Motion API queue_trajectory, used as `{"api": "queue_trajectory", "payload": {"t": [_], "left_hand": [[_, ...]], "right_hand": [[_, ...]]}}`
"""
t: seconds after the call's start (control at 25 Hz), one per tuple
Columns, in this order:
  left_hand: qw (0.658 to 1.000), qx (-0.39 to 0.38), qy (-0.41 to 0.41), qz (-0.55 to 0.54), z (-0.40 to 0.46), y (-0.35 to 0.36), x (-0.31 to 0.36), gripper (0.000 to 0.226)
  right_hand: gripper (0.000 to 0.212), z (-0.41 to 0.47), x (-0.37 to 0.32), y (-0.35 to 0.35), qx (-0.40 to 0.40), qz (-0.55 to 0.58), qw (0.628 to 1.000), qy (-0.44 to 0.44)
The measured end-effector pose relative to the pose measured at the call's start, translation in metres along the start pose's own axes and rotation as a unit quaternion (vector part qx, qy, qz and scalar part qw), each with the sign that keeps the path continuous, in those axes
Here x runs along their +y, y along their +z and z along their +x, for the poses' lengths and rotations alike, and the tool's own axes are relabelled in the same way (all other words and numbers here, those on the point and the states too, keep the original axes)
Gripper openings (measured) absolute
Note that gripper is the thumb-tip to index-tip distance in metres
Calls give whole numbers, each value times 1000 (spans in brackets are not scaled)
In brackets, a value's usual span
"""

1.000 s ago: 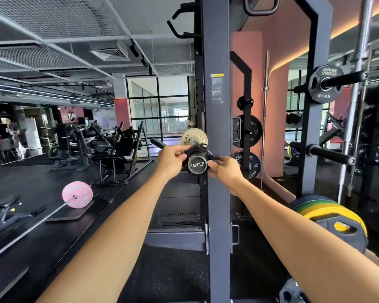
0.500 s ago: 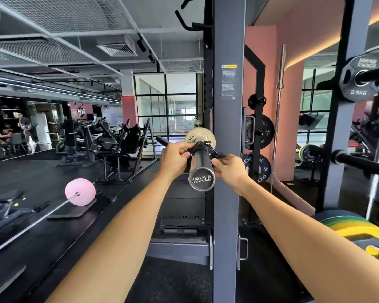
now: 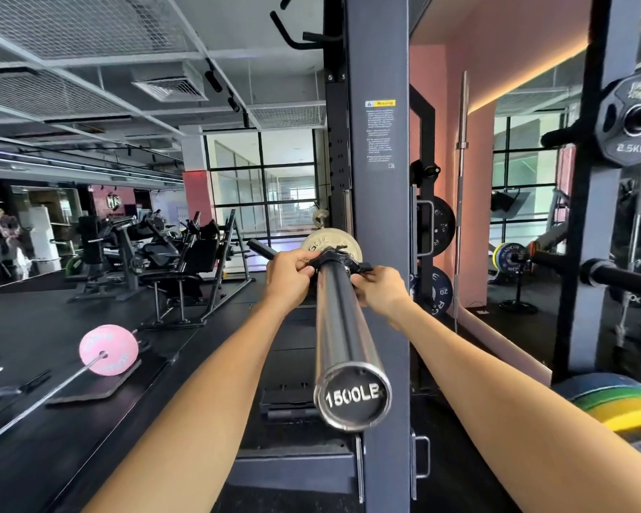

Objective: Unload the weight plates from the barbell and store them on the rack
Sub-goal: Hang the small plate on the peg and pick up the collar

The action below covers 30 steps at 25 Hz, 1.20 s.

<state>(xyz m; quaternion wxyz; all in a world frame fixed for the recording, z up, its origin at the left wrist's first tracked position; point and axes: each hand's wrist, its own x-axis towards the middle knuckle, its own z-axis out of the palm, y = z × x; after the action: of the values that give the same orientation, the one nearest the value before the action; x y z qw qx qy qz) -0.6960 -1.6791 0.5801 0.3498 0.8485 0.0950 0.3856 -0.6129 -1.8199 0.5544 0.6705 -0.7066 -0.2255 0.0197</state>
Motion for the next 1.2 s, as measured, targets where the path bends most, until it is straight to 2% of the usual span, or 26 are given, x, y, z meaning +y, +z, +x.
{"api": "queue_trajectory", "payload": {"t": [0.2,0.52,0.68,0.76,0.8,0.92,1.12,1.2], "left_hand": [[1000,0,-5,3,32,16,-19,39],[1000,5,5,-7,59,29,-32,39],[1000,-2,4,1,63,27,-32,38],[1000,-12,-1,-8,63,28,-34,38],[1000,-15,-2,-10,63,28,-34,38],[1000,-15,-5,-12,64,28,-34,38],[999,-6,-20,-24,63,30,-35,40],[999,-5,-21,-34,60,31,-34,40]], "right_hand": [[15,40,8,6,10,-26,1000,3],[14,67,16,6,-17,-28,999,11],[8,61,17,8,17,-36,999,-22],[21,59,11,10,17,-55,997,-50],[33,61,7,10,10,-103,992,-77],[60,64,-10,8,-32,-306,941,-139],[78,63,-27,4,-125,-327,930,-114],[71,60,-27,9,-152,-295,933,-140]]}}
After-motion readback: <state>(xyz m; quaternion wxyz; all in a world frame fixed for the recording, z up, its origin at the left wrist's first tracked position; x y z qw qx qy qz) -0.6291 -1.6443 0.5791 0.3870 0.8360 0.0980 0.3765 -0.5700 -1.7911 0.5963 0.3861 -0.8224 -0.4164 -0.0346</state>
